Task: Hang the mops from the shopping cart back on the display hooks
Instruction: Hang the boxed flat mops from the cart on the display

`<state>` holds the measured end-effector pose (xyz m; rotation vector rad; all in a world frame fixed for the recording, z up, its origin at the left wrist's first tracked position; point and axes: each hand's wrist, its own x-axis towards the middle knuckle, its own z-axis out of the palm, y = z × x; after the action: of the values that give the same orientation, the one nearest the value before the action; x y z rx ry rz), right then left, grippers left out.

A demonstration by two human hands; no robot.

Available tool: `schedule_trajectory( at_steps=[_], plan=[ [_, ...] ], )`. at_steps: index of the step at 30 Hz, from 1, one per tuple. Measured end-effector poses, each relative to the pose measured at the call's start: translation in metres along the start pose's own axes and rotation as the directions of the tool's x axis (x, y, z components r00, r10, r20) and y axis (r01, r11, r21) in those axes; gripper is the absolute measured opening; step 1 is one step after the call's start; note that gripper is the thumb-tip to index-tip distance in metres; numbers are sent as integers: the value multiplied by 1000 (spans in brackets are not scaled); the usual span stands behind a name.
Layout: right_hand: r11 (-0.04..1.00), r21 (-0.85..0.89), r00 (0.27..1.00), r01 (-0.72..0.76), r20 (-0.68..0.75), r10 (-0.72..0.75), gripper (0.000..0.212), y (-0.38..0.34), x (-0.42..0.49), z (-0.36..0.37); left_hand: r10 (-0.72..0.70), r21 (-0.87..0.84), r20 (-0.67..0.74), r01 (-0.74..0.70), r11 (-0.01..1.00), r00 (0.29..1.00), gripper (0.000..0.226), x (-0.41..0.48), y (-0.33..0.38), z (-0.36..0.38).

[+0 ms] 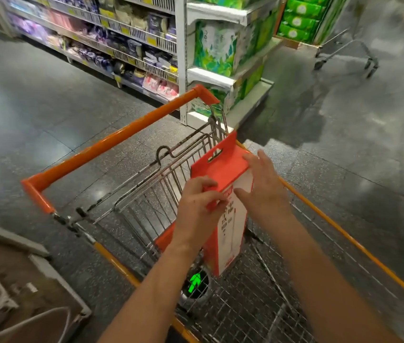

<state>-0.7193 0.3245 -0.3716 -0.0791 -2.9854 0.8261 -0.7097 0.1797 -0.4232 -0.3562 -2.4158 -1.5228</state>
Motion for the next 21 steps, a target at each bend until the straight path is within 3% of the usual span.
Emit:
schedule_trajectory(
  at_steps=[2, 7, 9, 11, 17, 19, 21],
  plan=[
    [997, -56, 998, 56, 23, -55, 71, 3, 2, 4, -4, -41, -61, 1, 999, 998, 23, -6, 3, 1],
    [997, -19, 997, 71, -24, -72, 71, 11, -5, 15, -384, -360, -176, 304, 882, 906, 56, -14, 16, 6],
    [996, -28, 995, 88, -55, -89, 72, 13, -8, 14, -459, -363, -115, 392, 845, 881, 73, -16, 14, 9],
    [995, -56, 994, 88, -66, -92, 73, 15, -9, 10, -498, -457, 41, 459, 762, 866, 85, -15, 13, 15],
    [994, 78, 981, 81, -181, -66, 74, 28, -16, 5, -548, -405, 66, 524, 749, 834, 70, -13, 9, 18],
    [973, 228, 975, 13, -219, 38, 86, 37, -19, 3, -551, -381, 62, 530, 758, 832, 70, -12, 9, 16],
    [909, 400, 970, -115, -153, 190, 100, 45, -21, -1, -527, -379, 92, 519, 766, 845, 71, -10, 16, 12]
  ],
)
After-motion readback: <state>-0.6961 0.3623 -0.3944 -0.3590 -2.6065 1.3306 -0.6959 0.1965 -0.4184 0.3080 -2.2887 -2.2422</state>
